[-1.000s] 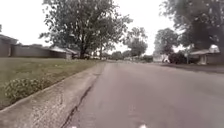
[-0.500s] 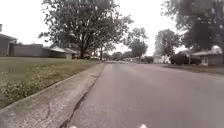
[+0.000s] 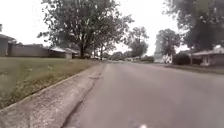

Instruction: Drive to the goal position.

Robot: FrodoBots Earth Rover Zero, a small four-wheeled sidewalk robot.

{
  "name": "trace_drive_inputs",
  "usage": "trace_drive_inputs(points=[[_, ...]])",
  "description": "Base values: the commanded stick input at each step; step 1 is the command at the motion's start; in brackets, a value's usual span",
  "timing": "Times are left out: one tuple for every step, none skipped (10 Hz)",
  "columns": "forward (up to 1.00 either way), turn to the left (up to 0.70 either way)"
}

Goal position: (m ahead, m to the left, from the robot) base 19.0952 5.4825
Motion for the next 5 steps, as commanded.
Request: trace_drive_inputs(points=[[0.70,0.00],[0.70,0.00],[0.70,0.00],[0.70,0.00],[0.70,0.00]])
